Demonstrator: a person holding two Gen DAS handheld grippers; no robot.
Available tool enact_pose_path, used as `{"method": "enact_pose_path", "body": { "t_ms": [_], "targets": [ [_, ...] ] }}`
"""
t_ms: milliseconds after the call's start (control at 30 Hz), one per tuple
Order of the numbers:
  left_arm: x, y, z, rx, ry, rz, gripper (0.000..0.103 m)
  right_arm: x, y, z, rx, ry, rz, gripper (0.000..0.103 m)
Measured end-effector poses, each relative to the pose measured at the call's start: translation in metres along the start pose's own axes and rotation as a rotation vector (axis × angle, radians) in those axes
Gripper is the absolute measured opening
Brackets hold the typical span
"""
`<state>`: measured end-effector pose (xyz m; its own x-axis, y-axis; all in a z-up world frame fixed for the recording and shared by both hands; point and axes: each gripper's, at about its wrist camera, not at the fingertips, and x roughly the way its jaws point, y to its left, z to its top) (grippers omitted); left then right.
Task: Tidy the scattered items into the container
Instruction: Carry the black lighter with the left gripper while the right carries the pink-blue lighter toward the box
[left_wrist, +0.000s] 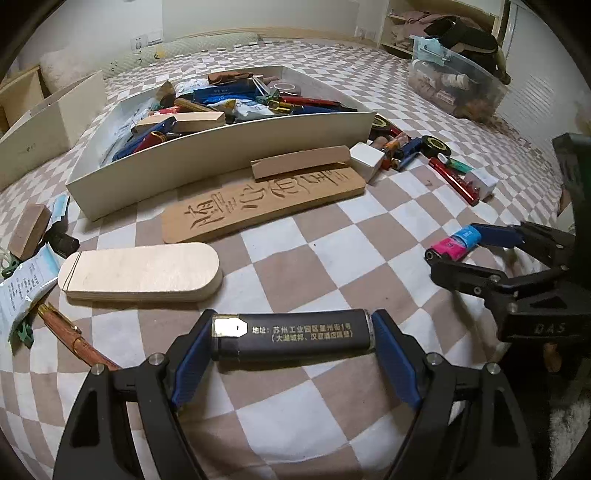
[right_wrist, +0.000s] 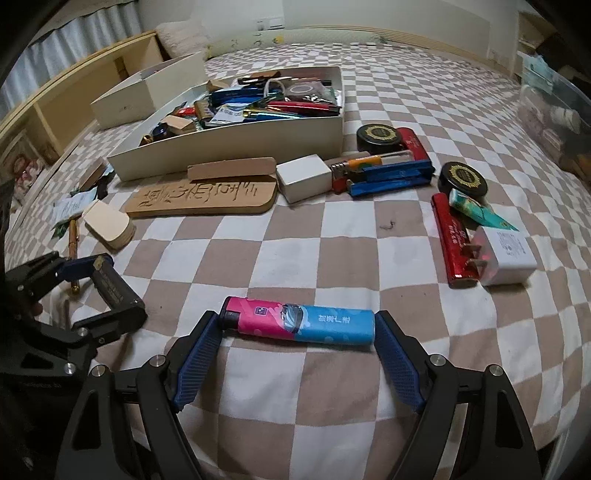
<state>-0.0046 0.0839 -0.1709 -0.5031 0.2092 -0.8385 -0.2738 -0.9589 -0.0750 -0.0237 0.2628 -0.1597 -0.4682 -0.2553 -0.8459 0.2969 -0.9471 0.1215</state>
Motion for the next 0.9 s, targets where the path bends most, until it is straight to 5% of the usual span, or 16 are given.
{"method": "enact_pose_path", "body": {
  "t_ms": [67,300,467,700,900],
  "targets": [
    [0.001,-0.001,-0.002,-0.011,-0.009,0.018,0.095,0.001,0.003,-0.001,0.010,-0.001,0.008,0.099],
    [-0.001,0.000,-0.009,-0.034,-0.031,0.043,0.096,-0.003,-0.003,-0.002,0.098,-0.009,0.023,0.099],
    [-0.001,0.001,-0.009,-0.059,-0.035,0.046,0.096,-0.004,-0.003,-0.005,0.114,-0.013,-0.022,0.084],
    [-0.005,0.002,-0.011,-0.071,-0.049,0.056,0.082,-0.005,-0.003,-0.008,0.098,-0.025,-0.033,0.082],
    [-0.008,0.004,-0.010,-0.084,-0.052,0.046,0.082,-0.005,0.000,-0.009,0.072,-0.030,-0.049,0.082]
  ]
}}
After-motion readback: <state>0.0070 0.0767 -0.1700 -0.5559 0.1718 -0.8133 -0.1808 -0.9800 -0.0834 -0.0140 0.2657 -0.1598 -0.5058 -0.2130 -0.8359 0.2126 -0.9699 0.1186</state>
